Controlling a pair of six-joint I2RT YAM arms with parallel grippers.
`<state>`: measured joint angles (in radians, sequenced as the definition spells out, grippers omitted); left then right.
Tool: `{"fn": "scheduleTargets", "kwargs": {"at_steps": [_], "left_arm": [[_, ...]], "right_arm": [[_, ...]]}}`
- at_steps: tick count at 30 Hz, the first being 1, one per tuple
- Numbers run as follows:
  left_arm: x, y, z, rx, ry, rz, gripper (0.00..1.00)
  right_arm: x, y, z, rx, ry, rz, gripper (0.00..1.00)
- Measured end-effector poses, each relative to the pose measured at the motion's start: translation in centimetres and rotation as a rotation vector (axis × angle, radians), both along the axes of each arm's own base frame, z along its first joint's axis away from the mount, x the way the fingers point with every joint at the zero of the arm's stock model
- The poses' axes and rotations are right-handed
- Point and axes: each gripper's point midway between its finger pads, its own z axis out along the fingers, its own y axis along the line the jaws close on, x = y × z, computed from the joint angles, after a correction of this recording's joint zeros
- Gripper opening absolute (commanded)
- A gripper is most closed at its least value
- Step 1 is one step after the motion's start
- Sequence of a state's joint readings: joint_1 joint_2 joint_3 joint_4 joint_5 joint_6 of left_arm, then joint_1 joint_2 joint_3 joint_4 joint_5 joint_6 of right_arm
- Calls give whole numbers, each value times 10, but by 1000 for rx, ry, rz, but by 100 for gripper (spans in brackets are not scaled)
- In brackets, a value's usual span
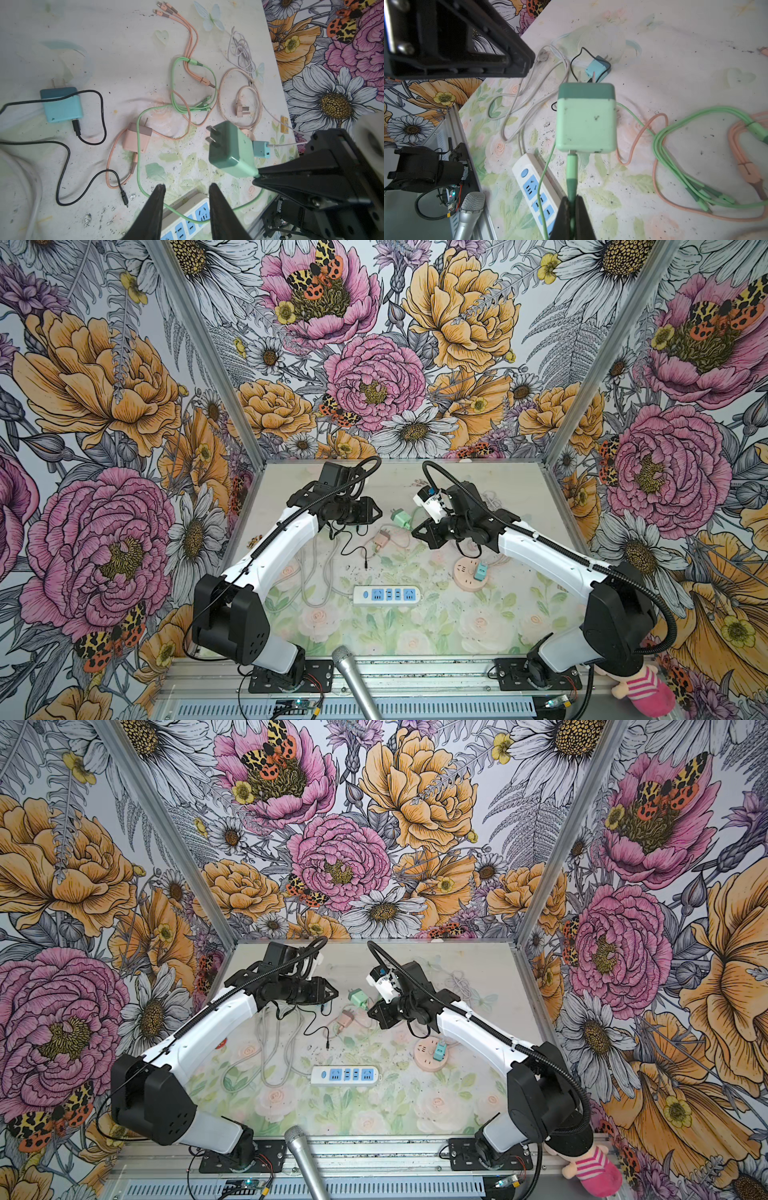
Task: Insert the plug
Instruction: 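Lift the light green charger by its cable with the right gripper, then bring the hanging charger toward the left gripper while the left moves to meet it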
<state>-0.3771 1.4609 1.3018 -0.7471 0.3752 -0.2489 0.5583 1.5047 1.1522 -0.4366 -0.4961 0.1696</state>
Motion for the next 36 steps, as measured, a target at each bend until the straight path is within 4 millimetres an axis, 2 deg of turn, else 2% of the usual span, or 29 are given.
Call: {"fn": "scheduleTargets", "kwargs": {"at_steps": [4,8,14,21,28,36], "left_arm": [[-8,4,21,25,-88,-16,48],[-12,-1,24,31,-102,-34,49],[-18,-30,12,-7,-46,-61,51],[-8,-62,37,-201,-83,-13,53],[-5,-92,52,-362,-81,5,54],[-2,-113,49,-452,-63,11,53]], "right_arm": [[2,-13,7,16,-5,-33,0],[4,-21,21,34,-31,-58,0],[9,-29,29,23,-60,-105,0],[18,-40,27,-18,-84,-184,0],[22,-50,42,2,-130,-261,0],[23,-54,56,55,-161,-332,0]]}}
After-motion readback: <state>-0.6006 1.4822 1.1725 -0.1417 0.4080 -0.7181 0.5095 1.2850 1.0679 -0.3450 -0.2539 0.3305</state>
